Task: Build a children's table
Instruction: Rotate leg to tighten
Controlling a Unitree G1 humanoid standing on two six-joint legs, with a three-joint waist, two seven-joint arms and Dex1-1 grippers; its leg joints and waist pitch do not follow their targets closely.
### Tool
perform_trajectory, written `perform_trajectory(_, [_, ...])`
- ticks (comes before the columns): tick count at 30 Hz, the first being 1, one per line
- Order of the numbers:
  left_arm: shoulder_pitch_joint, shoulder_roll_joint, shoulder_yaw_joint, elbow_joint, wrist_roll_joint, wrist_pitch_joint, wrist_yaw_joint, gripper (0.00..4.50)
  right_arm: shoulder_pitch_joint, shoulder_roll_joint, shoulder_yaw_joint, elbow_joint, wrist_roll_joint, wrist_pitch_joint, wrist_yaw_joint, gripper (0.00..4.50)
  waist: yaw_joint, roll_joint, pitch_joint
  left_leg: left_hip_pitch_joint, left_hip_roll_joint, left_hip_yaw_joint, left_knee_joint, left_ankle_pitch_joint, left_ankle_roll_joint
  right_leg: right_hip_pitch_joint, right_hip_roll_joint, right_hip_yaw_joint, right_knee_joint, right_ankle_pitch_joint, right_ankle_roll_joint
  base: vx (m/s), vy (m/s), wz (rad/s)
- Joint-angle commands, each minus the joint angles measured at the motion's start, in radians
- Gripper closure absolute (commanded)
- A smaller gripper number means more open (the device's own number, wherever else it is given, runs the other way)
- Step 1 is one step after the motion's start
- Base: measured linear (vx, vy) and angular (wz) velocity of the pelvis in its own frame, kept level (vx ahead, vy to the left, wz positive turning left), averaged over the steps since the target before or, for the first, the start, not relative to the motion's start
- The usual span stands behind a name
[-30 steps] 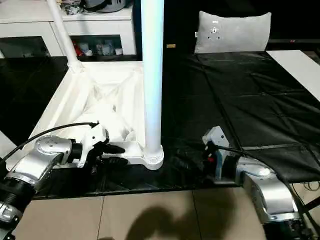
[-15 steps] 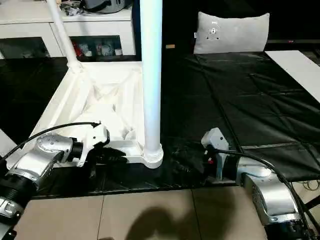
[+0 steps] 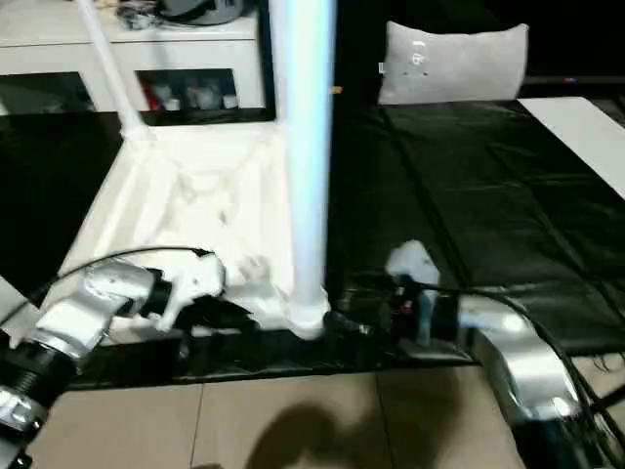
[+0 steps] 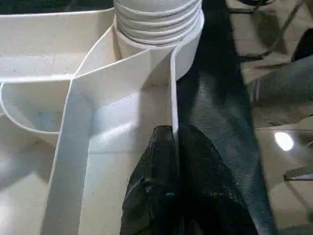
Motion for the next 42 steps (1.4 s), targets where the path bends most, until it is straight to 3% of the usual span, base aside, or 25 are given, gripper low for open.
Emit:
perform_trajectory(1, [0.012,-0.022,-0.051,-0.026,0.018,-0.007,-0.033,4.5,-0.042,0.004,0.027,0.035,-0.008,-0.018,0.037,0.28,0.003,-0.005,-0.064,0.001,0.032,-0.002,-0.071,-0.205,0.046,0.056,-0.059,0.047,-0.067,-0.335,-0.19,0.0,0.0,0.0])
perform_trajectory(6, [0.009,-0.033,-0.049,-0.024,0.034,-0.01,-0.005,4.5,-0.079,0.003,0.051,0.084,-0.005,-0.001,0.098,0.75,0.025,-0.008,-0.067,0.0,0.033,-0.002,-0.07,-0.194,0.046,0.059,-0.058,0.048,-0.061,-0.314,-0.19,0.0,0.0,0.0])
perform_trajectory(8, [0.009,-0.033,-0.046,-0.023,0.036,-0.006,0.0,4.5,-0.092,0.001,0.058,0.108,-0.002,0.006,0.12,0.9,0.025,-0.012,-0.067,-0.001,0.031,-0.002,-0.069,-0.193,0.046,0.06,-0.058,0.046,-0.062,-0.318,-0.188,0.0,0.0,0.0])
perform_trajectory(15, [0.011,-0.031,-0.04,-0.015,0.042,-0.009,0.008,4.5,-0.123,0.004,0.079,0.162,-0.003,0.001,0.15,1.5,0.024,-0.012,-0.066,0.0,0.03,-0.003,-0.069,-0.199,0.044,0.058,-0.059,0.045,-0.069,-0.382,-0.162,0.0,0.0,0.0])
perform_trajectory(25, [0.022,-0.038,-0.03,-0.021,0.026,0.014,0.011,4.5,-0.129,0.015,0.077,0.186,0.007,0.005,0.184,2.33,0.024,-0.012,-0.068,-0.003,0.03,-0.003,-0.069,-0.181,0.047,0.059,-0.058,0.045,-0.064,-0.35,-0.169,0.0,0.0,0.0])
perform_trajectory(31, [0.02,-0.076,0.0,-0.024,0.021,0.106,0.101,4.5,-0.095,0.056,0.059,0.141,0.008,0.032,0.081,2.46,0.025,-0.012,-0.065,-0.001,0.029,-0.002,-0.07,-0.193,0.045,0.058,-0.058,0.045,-0.07,-0.383,-0.159,0.0,0.0,0.0])
perform_trajectory(32, [0.019,-0.08,0.003,-0.025,0.02,0.115,0.108,4.5,-0.093,0.062,0.057,0.138,0.005,0.035,0.066,2.47,0.023,-0.006,-0.064,0.001,0.029,-0.003,-0.071,-0.205,0.038,0.055,-0.057,0.045,-0.073,-0.396,-0.155,0.0,0.0,0.0])
perform_trajectory(34, [0.015,-0.101,0.017,-0.028,0.013,0.15,0.142,4.5,-0.09,0.089,0.053,0.131,-0.014,0.056,-0.01,2.49,0.015,-0.01,-0.061,0.0,0.025,-0.005,-0.073,-0.229,0.029,0.058,-0.056,0.041,-0.078,-0.447,-0.137,0.0,0.0,0.0])
perform_trajectory(35, [0.009,-0.121,0.028,-0.026,0.011,0.173,0.178,4.5,-0.088,0.111,0.05,0.126,-0.035,0.075,-0.078,2.51,0.008,0.001,-0.059,0.0,0.022,-0.007,-0.073,-0.241,0.019,0.056,-0.057,0.039,-0.083,-0.496,-0.115,0.0,0.0,0.0])
perform_trajectory(37, [0.001,-0.138,0.036,-0.017,0.017,0.188,0.215,4.5,-0.089,0.132,0.043,0.126,-0.05,0.098,-0.138,2.52,0.001,-0.006,-0.059,-0.002,0.018,-0.008,-0.074,-0.25,0.016,0.057,-0.056,0.035,-0.09,-0.525,-0.095,0.0,0.0,0.0])
perform_trajectory(38, [-0.01,-0.163,0.049,-0.007,0.029,0.21,0.271,4.5,-0.094,0.164,0.03,0.131,-0.074,0.12,-0.225,2.53,-0.008,0.003,-0.057,0.002,0.015,-0.008,-0.073,-0.259,0.008,0.053,-0.053,0.034,-0.093,-0.546,-0.083,0.0,0.0,0.0])
perform_trajectory(39, [-0.017,-0.178,0.057,0.0,0.037,0.223,0.306,4.5,-0.098,0.184,0.02,0.136,-0.089,0.133,-0.279,2.54,-0.018,-0.002,-0.056,0.002,0.011,-0.009,-0.071,-0.274,0.006,0.052,-0.051,0.027,-0.102,-0.58,-0.065,0.0,0.0,0.0])
perform_trajectory(42, [-0.041,-0.255,0.108,0.013,0.031,0.284,0.444,4.5,-0.107,0.274,-0.031,0.141,-0.131,0.163,-0.495,2.54,-0.039,0.001,-0.054,0.004,0.005,-0.01,-0.069,-0.295,0.007,0.048,-0.048,0.017,-0.116,-0.626,-0.037,0.0,0.0,0.0])
